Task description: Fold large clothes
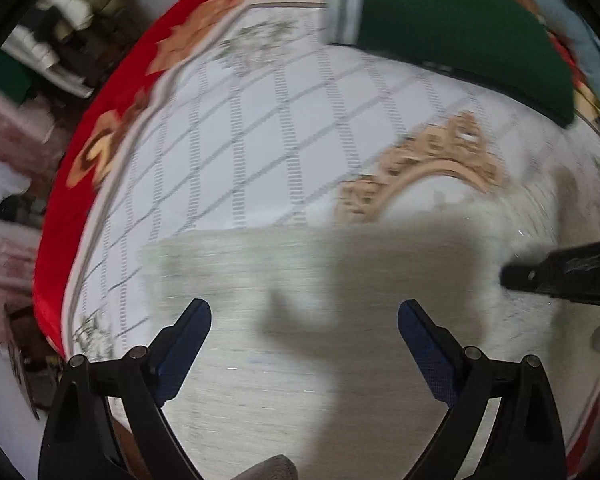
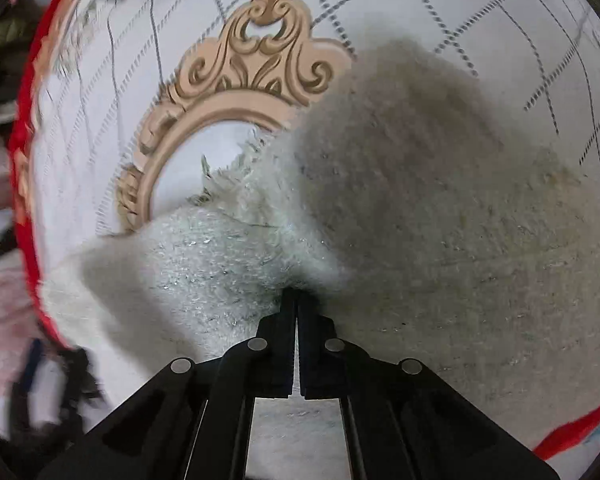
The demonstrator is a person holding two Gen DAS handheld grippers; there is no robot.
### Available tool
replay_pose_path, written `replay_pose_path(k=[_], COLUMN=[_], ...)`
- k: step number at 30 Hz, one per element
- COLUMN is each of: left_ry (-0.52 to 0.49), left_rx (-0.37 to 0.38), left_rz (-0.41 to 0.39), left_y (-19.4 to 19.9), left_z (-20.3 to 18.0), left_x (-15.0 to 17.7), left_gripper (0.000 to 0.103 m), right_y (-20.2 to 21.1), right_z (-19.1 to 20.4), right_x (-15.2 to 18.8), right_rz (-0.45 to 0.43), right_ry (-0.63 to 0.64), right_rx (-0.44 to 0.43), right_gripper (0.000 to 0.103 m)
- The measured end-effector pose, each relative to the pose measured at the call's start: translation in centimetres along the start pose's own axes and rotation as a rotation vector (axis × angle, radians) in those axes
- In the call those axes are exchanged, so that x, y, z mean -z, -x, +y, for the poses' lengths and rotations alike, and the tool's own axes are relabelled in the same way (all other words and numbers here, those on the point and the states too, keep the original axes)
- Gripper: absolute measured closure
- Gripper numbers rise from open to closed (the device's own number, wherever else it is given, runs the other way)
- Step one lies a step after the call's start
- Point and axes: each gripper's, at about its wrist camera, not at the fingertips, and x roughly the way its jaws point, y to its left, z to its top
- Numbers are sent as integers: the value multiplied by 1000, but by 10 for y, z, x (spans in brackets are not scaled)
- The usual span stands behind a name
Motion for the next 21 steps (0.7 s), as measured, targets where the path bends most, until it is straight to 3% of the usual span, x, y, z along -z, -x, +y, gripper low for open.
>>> replay_pose_path(k=[1, 2, 3, 4, 5, 6, 9, 10, 12, 17, 20, 21], left_ry=[-16, -34, -48, -62, -72, -80, -58, -51, -48, -49, -72, -79], left_rx=[15, 17, 17, 16, 0, -17, -25, -31, -27, -23, -33, -37], left_rz=[-2, 0, 6, 18, 28, 40, 60, 58, 59, 55, 45, 39], left_y=[0, -3, -6, -15, -24, -35, -52, -53, -52, -54, -54, -54], left_z=[-11, -21, -29, -39, -46, -51, -52, -51, -49, -48, -52, -53], left_x=[0, -1, -2, -2, -2, -2, -2, -3, -2, -1, -3, -3], left_gripper=[6, 6, 6, 6, 6, 6, 3, 0, 0, 0, 0, 0], right_y=[20, 39, 56, 74, 90, 105, 115, 107, 81, -11, -14, -16], right_z=[-15, -31, -50, -71, -92, -114, -176, -183, -220, -238, -227, -221], right_x=[9, 20, 33, 49, 67, 84, 147, 158, 182, 161, 138, 130], right_rz=[-45, -95, -149, -208, -271, -328, -387, -393, -382, -393, -476, -479], right_ry=[-17, -39, -67, -97, -131, -174, -327, -360, -452, -473, -432, -424], right_rx=[-67, -102, -124, -134, -130, -109, -66, -82, -197, -588, -717, -752], right_gripper=[97, 87, 66, 53, 30, 20, 20, 20, 20, 20, 19, 25])
